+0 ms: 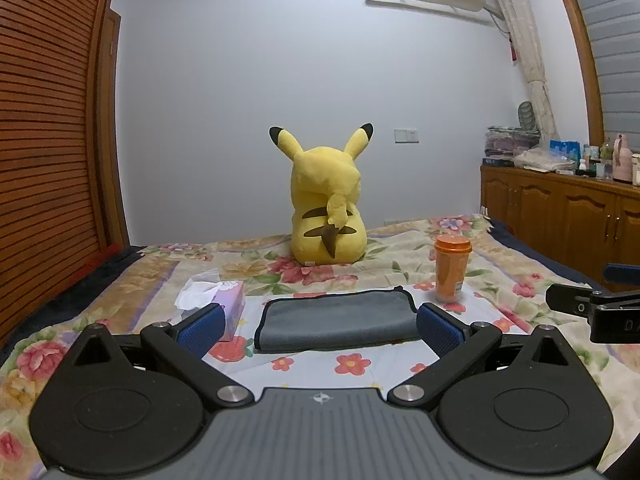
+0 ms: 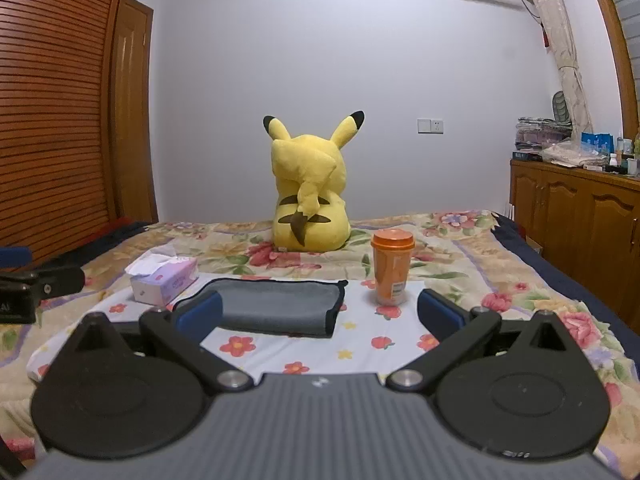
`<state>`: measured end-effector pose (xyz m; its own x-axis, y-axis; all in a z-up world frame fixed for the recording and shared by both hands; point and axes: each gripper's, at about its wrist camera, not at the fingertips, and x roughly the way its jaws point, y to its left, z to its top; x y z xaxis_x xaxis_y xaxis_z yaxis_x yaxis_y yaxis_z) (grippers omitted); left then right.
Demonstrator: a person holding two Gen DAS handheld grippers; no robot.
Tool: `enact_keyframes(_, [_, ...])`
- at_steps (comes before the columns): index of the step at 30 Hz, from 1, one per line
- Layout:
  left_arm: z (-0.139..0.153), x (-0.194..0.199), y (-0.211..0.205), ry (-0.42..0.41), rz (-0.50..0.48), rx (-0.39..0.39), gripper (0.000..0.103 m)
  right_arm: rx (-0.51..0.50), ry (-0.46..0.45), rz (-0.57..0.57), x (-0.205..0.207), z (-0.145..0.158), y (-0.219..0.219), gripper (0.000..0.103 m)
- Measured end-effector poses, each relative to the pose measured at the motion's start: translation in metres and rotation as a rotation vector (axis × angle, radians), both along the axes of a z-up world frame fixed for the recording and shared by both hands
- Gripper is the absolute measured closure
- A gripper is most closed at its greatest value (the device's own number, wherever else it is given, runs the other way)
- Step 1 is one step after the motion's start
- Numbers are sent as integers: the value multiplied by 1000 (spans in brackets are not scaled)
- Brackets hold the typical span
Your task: Fold towel
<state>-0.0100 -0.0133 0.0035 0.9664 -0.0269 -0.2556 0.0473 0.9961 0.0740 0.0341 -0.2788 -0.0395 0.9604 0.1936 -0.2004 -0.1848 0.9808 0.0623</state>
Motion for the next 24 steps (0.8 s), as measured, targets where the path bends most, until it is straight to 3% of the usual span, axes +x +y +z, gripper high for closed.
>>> enact_keyframes(24, [1, 1, 1, -1, -1, 2, 0, -4, 6, 0, 1, 0, 0, 0])
